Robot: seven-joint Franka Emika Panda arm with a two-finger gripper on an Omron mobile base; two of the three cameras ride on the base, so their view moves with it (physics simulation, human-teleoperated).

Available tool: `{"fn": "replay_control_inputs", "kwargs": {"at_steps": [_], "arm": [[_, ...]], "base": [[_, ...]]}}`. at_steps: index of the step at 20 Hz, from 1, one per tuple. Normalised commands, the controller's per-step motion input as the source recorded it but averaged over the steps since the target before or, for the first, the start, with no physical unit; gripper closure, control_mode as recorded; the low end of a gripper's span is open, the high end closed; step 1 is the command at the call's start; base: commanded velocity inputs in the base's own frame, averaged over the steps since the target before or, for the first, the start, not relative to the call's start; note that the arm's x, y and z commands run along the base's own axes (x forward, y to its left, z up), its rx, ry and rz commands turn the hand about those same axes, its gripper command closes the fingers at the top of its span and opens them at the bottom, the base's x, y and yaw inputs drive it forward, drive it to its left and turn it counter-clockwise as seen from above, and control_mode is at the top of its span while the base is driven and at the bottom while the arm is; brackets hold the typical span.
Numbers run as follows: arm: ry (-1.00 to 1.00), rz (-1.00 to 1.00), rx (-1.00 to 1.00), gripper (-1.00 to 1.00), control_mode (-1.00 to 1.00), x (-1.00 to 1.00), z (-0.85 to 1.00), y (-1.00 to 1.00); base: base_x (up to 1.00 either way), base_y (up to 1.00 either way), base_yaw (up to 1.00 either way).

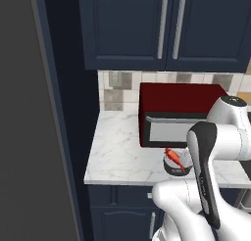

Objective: Take the fish from the fridge and place it on the digital scale on the counter by the fridge. Wait a few seconds for a reading, then move it to the plate on the dining counter.

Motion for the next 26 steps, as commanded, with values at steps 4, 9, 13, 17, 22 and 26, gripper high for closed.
{"fn": "replay_control_inputs", "kwargs": {"at_steps": [4,9,13,17,22,26], "arm": [[0.00,0.00,0.00,-1.00,-1.00,0.00,0.04,0.00],[0.00,0.00,0.00,-1.00,-1.00,0.00,0.00,0.00],[0.00,0.00,0.00,-1.00,-1.00,0.00,0.00,0.00],[0.00,0.00,0.00,-1.00,-1.00,0.00,0.00,0.00],[0.00,0.00,0.00,-1.00,-1.00,0.00,0.00,0.00],[0.00,0.00,0.00,-1.00,-1.00,0.00,0.00,0.00]], "base": [[0.00,0.00,0.00],[0.00,0.00,0.00],[0.00,0.00,0.00],[0.00,0.00,0.00],[0.00,0.00,0.00],[0.00,0.00,0.00]]}}
